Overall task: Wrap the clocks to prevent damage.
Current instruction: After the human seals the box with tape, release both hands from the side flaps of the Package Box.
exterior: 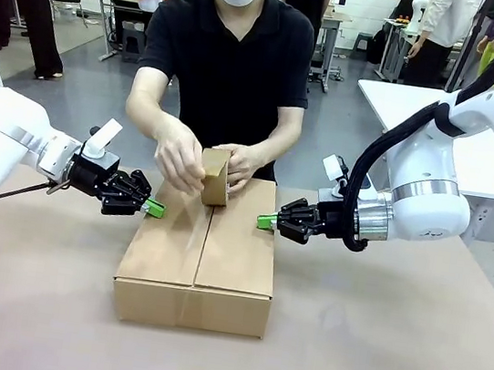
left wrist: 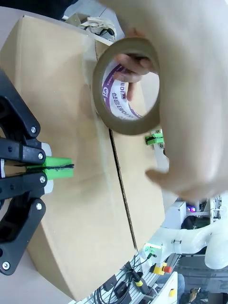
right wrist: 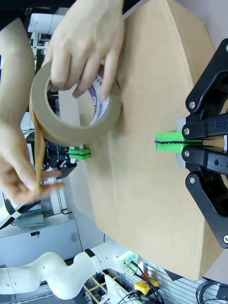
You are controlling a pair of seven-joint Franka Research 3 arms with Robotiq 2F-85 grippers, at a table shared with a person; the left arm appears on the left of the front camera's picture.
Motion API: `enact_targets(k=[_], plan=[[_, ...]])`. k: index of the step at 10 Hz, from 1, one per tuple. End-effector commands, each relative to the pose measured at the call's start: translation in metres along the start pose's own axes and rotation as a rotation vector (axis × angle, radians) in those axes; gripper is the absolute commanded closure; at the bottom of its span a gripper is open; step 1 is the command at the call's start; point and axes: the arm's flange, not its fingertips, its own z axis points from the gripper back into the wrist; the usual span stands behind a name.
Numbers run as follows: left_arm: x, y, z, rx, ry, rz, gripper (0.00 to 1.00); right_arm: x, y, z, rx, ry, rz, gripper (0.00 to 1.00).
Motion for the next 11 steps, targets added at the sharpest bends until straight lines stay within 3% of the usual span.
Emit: enact_targets(k=[1,11], plan=[[-0.0015,0.0003,-0.0004,0.006,0.01,0.0,1.0,-0.0024,0.0003,-0.0017,-0.003,0.007,-0.007,0.99],[-0.0015,0.0003,-0.0004,0.006,0.01,0.0,1.0,-0.0024,0.0003,-0.0017,-0.003,0.007,-0.007,0.99]])
